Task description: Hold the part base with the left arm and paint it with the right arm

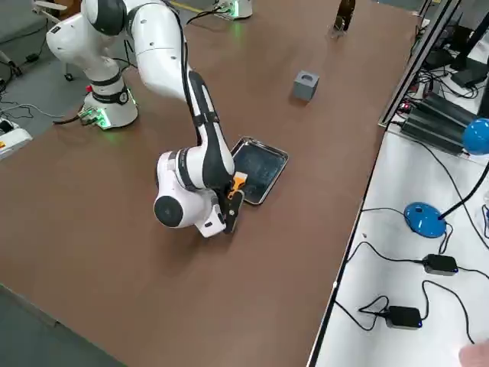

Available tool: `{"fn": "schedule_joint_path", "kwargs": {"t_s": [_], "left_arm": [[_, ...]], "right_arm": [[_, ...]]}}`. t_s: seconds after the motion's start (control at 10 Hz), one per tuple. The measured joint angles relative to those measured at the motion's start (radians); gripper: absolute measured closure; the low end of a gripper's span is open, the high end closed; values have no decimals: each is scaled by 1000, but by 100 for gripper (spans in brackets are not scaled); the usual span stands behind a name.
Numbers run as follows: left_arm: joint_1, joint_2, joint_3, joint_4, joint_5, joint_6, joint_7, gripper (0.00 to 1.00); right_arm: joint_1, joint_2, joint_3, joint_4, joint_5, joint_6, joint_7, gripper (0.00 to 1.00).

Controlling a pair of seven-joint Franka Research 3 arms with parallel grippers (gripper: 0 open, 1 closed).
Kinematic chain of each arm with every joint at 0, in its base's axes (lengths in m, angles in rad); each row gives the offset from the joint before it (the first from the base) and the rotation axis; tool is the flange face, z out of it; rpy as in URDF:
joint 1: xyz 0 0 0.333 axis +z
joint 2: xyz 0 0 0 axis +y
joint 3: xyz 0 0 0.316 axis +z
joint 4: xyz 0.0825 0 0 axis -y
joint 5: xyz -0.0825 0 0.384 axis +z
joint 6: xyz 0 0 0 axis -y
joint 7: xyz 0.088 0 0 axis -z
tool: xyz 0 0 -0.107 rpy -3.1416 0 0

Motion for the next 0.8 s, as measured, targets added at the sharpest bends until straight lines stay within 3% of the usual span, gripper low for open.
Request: {"fn": "schedule_joint_path", "kwargs": {"t_s": [0.1, 0.3, 0.4, 0.6, 0.7, 0.8], "left_arm": [[-14, -8, 12, -1, 0, -1, 1, 1], [-107, -48, 119, -18, 0, -6, 8, 1], [-141, -73, 163, -39, 0, -5, 9, 1], [-149, -107, 181, -80, 0, 7, 9, 1], [-150, -111, 181, -88, 0, 12, 7, 1], [-155, -113, 181, -92, 0, 14, 5, 1]], "right_arm": [[2, -2, -19, 9, -7, -2, 0, 38], [7, -27, -49, 54, -99, -15, 10, 9], [10, -62, -52, 86, -181, -20, 44, 0], [22, -187, -49, 129, -363, -30, 148, 0], [28, -269, -24, 132, -471, -38, 230, 0], [29, -352, 33, 132, -582, -48, 340, 0]]}}
